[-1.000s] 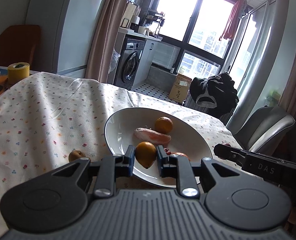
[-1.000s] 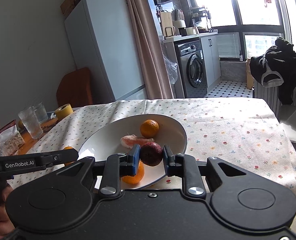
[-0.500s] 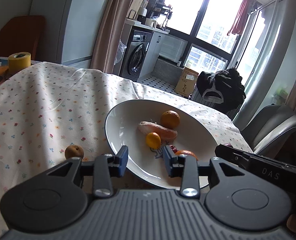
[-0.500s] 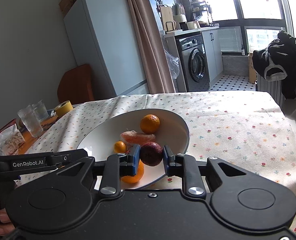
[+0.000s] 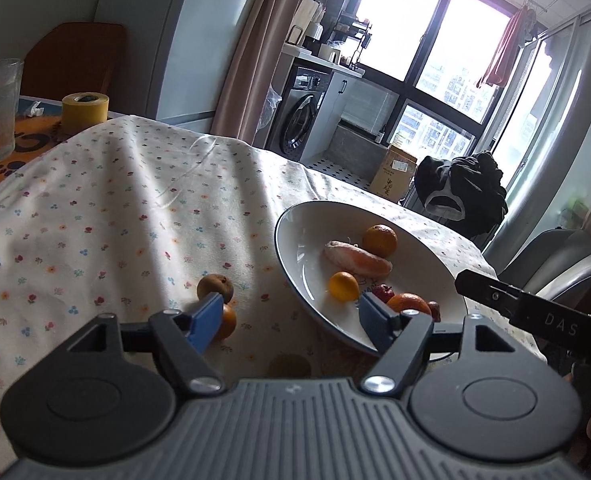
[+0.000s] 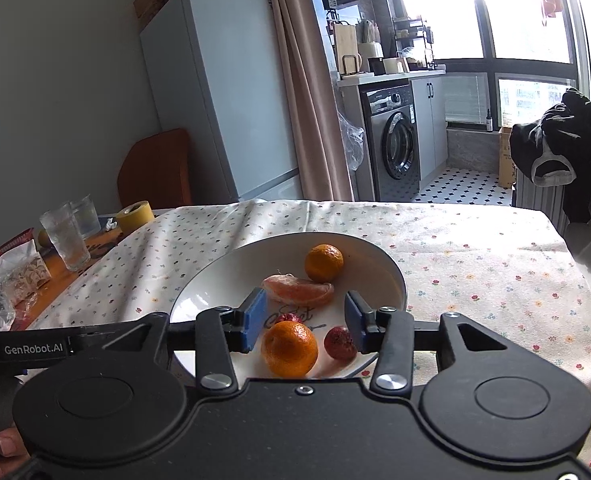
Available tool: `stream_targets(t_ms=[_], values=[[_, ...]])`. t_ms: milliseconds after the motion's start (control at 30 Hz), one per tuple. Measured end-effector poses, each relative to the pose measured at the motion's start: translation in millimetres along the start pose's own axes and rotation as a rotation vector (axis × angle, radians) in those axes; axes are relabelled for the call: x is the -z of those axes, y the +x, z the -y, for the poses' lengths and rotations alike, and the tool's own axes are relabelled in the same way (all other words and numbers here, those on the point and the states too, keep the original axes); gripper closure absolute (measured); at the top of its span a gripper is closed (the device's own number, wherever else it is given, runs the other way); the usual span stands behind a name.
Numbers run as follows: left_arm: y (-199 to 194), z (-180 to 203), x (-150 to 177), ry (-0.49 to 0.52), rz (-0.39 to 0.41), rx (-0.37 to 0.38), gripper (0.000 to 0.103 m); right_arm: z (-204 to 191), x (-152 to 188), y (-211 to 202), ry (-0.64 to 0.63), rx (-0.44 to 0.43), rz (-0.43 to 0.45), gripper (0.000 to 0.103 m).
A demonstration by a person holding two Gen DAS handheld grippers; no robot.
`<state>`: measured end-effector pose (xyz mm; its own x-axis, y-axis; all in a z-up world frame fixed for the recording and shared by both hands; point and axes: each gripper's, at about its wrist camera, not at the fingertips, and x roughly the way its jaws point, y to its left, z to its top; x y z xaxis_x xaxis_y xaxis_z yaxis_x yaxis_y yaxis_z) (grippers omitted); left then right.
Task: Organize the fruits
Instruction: 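Carry both fruits into the bowl and open left and right grippers, then move right gripper to the bagged pink pomelo while left gripper approaches the brown kiwi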
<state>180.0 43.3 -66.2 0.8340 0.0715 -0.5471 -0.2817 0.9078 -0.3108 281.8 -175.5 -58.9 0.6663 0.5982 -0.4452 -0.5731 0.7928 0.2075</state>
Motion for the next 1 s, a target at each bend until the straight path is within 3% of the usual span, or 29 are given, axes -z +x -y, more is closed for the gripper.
stream_targets(t_ms=[500, 667, 800, 1000], values=[[-34.4, -8.0, 4.0, 0.015, 0.038, -0.011, 0.018, -13.6, 6.3, -26.2, -0.02, 0.002, -0.005, 0.039], [-44.3, -9.4, 3.7, 0.011, 0.036, -0.007, 0.014, -18.1, 4.4, -36.8, -0.021, -0.009, 0.009, 0.022], [-52.8, -11.0, 2.4, 0.013, 0.041, -0.009, 0.013, -18.0, 2.6, -46.1, -0.008, -0.027, 0.029, 0.001], [-67.2, -14.7, 0.9, 0.013, 0.048, -0.006, 0.01, -19.1, -0.7, -55.8, 0.013, -0.027, 0.034, 0.0]])
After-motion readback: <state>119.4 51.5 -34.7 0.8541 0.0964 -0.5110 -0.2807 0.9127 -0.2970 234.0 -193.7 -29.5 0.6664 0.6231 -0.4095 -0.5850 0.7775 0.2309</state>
